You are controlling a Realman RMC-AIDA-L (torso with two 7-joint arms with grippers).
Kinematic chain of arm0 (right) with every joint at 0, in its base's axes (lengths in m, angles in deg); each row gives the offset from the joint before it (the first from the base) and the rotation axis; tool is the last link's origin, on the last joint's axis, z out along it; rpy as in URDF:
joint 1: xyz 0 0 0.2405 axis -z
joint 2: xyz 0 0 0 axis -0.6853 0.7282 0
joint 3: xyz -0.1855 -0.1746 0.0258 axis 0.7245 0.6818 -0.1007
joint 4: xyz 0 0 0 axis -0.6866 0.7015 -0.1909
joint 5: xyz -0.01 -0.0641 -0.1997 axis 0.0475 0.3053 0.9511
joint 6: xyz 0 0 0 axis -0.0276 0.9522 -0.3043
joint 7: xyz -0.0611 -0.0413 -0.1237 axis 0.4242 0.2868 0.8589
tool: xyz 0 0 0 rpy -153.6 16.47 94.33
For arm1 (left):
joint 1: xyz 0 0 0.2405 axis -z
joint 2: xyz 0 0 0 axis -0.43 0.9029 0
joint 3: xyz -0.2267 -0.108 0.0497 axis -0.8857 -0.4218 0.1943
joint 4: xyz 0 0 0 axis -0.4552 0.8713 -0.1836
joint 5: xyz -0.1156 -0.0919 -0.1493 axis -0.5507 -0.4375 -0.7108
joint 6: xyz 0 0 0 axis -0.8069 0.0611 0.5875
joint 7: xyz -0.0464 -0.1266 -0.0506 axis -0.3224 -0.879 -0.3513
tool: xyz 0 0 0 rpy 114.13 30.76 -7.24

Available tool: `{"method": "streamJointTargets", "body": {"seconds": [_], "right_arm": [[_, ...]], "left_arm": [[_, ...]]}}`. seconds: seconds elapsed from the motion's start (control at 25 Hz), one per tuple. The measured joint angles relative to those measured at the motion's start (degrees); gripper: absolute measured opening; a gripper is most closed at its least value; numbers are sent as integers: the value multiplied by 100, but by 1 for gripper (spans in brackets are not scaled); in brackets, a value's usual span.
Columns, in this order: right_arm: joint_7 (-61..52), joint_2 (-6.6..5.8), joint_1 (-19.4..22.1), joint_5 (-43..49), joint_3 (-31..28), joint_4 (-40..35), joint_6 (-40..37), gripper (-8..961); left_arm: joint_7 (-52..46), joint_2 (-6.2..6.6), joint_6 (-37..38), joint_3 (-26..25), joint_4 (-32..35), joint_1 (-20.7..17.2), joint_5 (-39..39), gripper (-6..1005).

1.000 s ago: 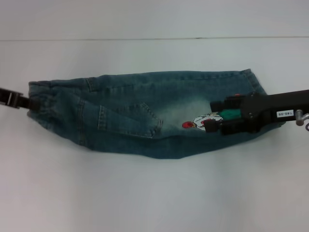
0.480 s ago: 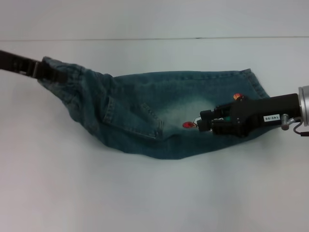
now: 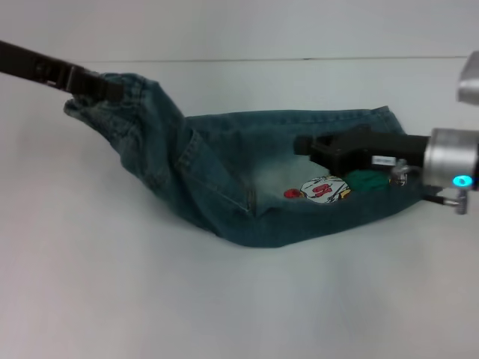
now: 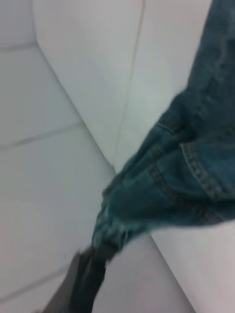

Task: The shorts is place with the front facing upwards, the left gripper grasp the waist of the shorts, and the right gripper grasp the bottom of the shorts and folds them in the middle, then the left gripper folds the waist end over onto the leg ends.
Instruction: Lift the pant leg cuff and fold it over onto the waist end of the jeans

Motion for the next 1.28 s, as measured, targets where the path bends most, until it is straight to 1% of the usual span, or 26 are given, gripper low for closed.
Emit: {"method": "streamJointTargets", "body": {"seconds": [0.04, 0.12, 0.16, 0.28, 0.36, 0.44, 0.68, 0.76, 0.88, 1.0, 1.12, 1.28], "right_arm": [[194, 9, -48, -164, 11, 213, 211, 30], [637, 26, -118, -527, 7, 636, 605, 31], [887, 36, -144, -795, -2, 841, 819, 31], [1538, 50, -219, -1578, -6, 1378, 1285, 31], [1810, 65, -322, -2016, 7, 1729, 1495, 27], [1900, 91, -454, -2176, 5, 1973, 1677, 25], [2635, 158, -947, -2356, -257, 2870, 2213, 24], [3117, 184, -1132, -2400, -569, 3235, 2449, 24], [3829, 189, -1362, -2391, -1040, 3695, 2716, 24], [4320, 191, -1541, -2367, -1284, 4055, 2828, 24], [4424, 191, -1687, -2037, -1451, 4278, 2834, 24], [4437, 193, -1722, -1142, -2078, 4420, 2929, 24]], "left_arm": [[-9, 4, 16, 4, 5, 23, -50, 49], [-17, 10, 31, 8, 7, 49, -101, 50], [-24, 25, 42, 23, 7, 121, -215, 50], [-25, 27, 42, 26, 7, 166, -263, 52], [-26, 28, 19, 27, 2, 209, -279, 53], [-27, 29, 1, 26, -15, 264, -296, 54], [-60, 44, 76, 24, -32, 334, -681, 56], [-79, 56, 96, 27, -37, 350, -803, 57], [-97, 58, 132, 36, -44, 376, -910, 58], [-97, 58, 180, 46, -49, 411, -971, 60], [-96, 58, 181, 64, -72, 440, -979, 61], [-93, 59, 137, 82, -118, 457, -982, 63]]}}
